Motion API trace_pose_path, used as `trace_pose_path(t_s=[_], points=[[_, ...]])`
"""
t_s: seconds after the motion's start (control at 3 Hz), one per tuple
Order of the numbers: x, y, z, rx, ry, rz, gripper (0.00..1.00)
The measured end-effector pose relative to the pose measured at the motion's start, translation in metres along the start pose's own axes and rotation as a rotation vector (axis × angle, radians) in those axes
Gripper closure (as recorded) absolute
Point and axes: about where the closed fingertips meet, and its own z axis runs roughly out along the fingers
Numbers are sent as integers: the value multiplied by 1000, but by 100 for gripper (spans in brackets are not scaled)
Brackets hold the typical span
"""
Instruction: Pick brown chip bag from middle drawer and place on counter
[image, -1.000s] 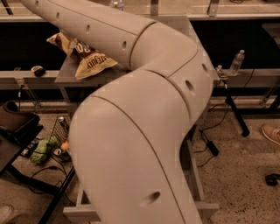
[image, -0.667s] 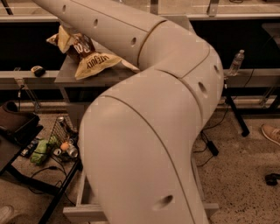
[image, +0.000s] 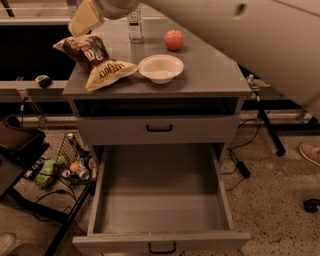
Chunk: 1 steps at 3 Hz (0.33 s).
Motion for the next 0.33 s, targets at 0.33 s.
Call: trace_pose_path(t_s=[0.33], points=[[40, 2, -49, -67, -68, 87, 0]])
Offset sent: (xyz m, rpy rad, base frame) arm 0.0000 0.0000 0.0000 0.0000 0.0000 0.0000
